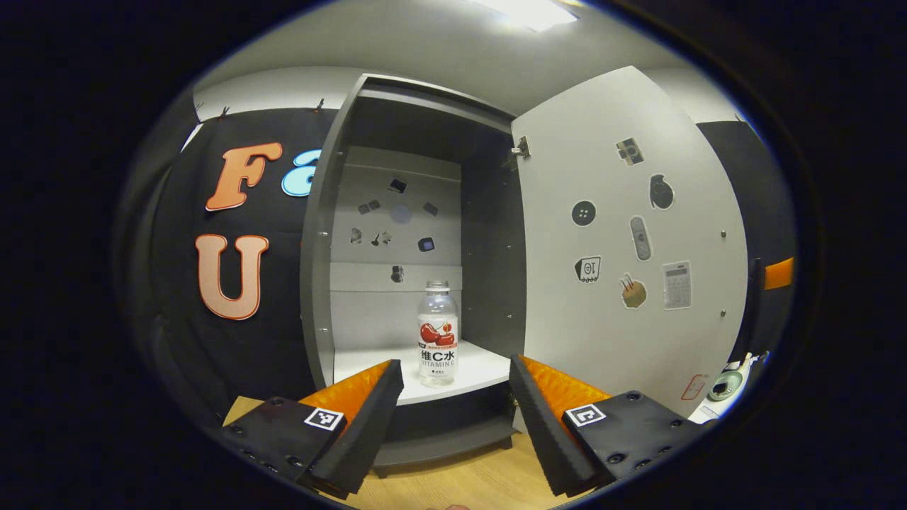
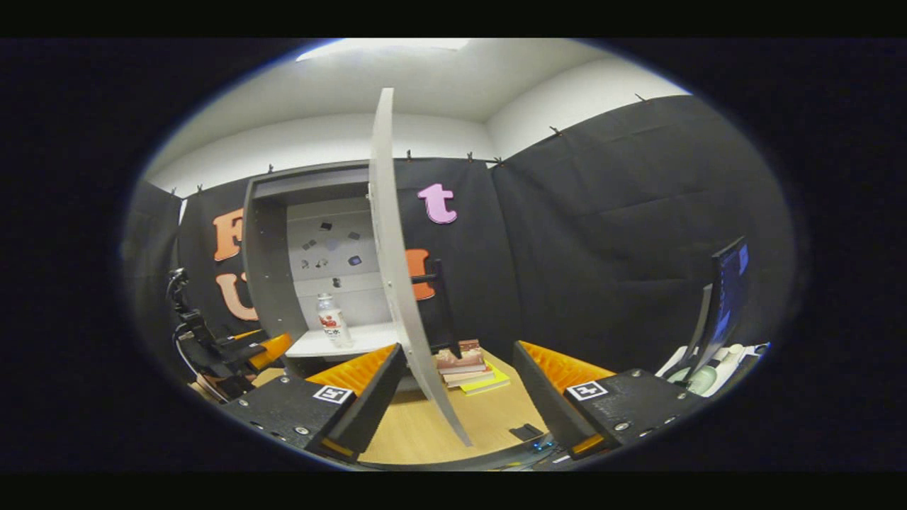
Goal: Open the cabinet door with the right hand, grasp the bottle in the cabinet with the left hand and place it on the coaster, then close the cabinet door with the right hand.
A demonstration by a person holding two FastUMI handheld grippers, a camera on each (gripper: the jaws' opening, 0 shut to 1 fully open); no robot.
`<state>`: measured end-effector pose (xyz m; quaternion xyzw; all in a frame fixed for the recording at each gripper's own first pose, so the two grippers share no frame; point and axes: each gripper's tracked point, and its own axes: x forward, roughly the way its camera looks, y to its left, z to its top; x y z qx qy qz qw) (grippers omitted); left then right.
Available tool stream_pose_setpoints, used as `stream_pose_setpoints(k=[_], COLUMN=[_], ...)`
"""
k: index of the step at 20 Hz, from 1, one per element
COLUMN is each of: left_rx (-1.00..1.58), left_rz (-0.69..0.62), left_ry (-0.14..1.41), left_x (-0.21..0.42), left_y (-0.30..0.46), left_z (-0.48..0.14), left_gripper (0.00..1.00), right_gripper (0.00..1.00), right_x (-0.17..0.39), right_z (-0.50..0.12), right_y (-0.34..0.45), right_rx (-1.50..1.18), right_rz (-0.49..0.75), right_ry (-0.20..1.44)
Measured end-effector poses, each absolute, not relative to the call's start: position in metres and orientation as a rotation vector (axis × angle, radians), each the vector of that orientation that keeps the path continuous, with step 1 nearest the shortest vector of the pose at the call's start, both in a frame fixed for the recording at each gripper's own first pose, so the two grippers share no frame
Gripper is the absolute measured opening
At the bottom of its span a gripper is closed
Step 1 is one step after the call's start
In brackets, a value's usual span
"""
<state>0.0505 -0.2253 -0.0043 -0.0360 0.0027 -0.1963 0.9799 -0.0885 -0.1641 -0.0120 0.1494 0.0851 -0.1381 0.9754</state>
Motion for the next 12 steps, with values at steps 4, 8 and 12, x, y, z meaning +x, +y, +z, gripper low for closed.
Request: stream_pose_setpoints(k=[4, 8, 12], left_rx=[-0.081, -0.078, -0.075], left_rz=[-0.405, -0.422, -0.458], left_ry=[-0.012, -0.003, 0.028], left_x=[0.094, 0.141, 0.181], left_y=[-0.225, -0.237, -0.256], left_z=[-0.003, -0.012, -0.025], left_gripper=[0.98, 0.97, 0.97], right_gripper=[0.94, 0.94, 0.96], right_x=[-0.1, -0.095, -0.077], right_z=[-0.013, 0.0, 0.007], right_y=[-0.119, -0.072, -0.073], right_rx=[0.219, 0.196, 0.196], right_rz=[-0.302, -0.28, -0.28], right_ry=[0.206, 0.199, 0.188])
